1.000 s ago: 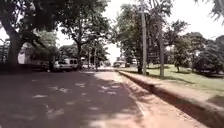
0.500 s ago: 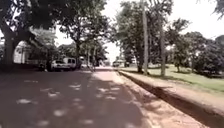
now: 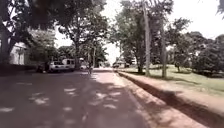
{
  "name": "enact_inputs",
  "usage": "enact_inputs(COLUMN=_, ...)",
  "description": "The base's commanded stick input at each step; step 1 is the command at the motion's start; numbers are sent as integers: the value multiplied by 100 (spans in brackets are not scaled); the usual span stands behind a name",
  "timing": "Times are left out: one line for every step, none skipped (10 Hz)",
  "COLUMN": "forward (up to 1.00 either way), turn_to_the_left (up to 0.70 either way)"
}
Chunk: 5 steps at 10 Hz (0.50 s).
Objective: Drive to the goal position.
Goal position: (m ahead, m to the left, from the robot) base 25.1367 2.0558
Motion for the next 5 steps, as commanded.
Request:
enact_inputs(forward=70, turn_to_the_left=0)
enact_inputs(forward=70, turn_to_the_left=0)
enact_inputs(forward=70, turn_to_the_left=5)
enact_inputs(forward=70, turn_to_the_left=14)
enact_inputs(forward=70, turn_to_the_left=13)
